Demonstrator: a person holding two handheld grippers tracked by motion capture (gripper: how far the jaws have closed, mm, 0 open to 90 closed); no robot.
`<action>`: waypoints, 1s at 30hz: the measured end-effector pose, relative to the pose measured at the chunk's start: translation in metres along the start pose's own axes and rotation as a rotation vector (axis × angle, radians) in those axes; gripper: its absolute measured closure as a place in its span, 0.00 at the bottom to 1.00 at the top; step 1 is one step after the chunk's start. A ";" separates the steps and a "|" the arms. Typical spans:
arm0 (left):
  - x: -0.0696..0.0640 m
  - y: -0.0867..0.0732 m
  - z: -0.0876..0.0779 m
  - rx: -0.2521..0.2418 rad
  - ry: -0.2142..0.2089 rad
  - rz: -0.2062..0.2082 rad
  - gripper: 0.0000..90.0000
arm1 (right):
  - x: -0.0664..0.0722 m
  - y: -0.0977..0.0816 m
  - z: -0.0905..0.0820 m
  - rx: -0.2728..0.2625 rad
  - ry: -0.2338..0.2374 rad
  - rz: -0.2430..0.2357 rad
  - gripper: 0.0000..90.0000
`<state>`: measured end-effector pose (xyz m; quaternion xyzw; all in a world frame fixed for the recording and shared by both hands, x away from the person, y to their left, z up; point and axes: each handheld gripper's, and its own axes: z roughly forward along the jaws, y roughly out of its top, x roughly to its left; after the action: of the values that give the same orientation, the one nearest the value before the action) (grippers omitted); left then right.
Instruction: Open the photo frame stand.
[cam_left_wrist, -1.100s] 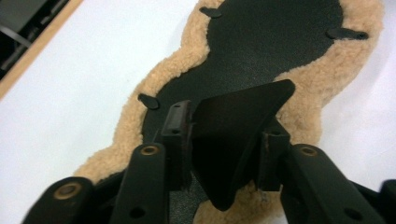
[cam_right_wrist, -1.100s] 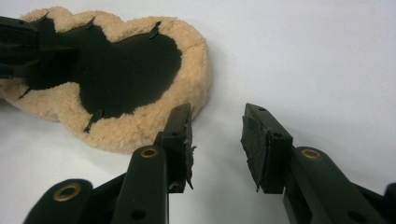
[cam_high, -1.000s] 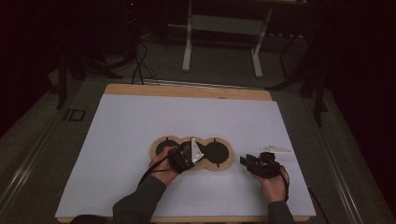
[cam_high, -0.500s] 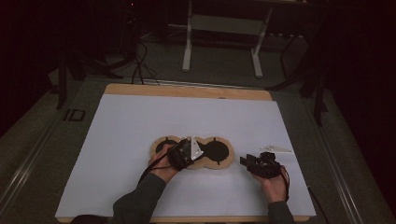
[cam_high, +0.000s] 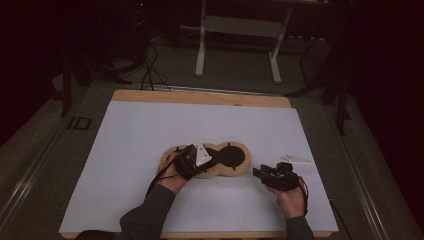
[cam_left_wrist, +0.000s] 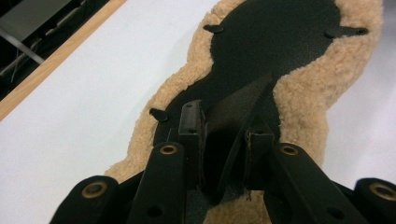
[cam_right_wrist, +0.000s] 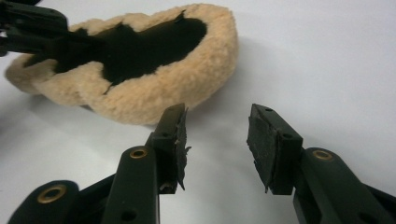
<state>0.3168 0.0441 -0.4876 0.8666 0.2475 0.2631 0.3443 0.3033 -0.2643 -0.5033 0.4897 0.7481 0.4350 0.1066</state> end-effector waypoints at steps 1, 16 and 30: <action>0.001 0.000 0.000 -0.001 -0.001 -0.004 0.84 | 0.001 0.001 0.000 -0.003 0.006 -0.001 0.63; 0.007 -0.003 -0.006 -0.039 -0.013 -0.051 0.84 | 0.022 0.016 0.007 0.044 0.111 -0.026 0.44; 0.014 -0.008 -0.013 -0.085 -0.022 -0.102 0.84 | 0.026 0.038 0.018 0.059 0.144 0.047 0.29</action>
<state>0.3174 0.0639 -0.4812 0.8404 0.2760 0.2459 0.3964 0.3247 -0.2273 -0.4786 0.4774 0.7547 0.4492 0.0281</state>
